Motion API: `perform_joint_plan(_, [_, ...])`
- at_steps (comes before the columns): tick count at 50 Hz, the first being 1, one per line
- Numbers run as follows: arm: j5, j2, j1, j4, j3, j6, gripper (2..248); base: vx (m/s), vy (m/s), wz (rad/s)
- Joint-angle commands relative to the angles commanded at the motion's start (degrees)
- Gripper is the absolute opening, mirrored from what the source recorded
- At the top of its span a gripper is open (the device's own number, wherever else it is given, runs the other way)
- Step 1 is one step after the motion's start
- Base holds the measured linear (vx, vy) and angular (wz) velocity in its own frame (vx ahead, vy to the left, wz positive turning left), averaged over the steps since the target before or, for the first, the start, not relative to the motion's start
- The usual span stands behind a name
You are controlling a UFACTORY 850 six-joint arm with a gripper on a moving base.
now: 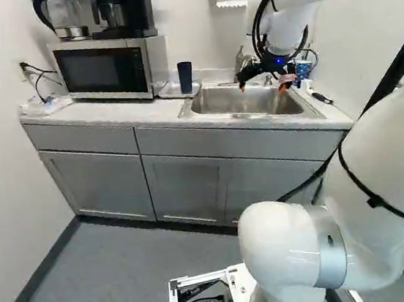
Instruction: Rinse the cup and place it in the tray
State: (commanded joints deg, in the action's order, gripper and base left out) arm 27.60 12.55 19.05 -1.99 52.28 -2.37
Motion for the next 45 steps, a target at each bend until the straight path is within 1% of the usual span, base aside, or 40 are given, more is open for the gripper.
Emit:
perform_joint_plan(38, [0.00,0.00,0.00,0.00,0.00,0.00,247,-0.098,0.058,-0.269])
perform_joint_plan(45, [0.00,0.00,0.00,0.00,0.00,0.00,247,-0.106,0.101,-0.122])
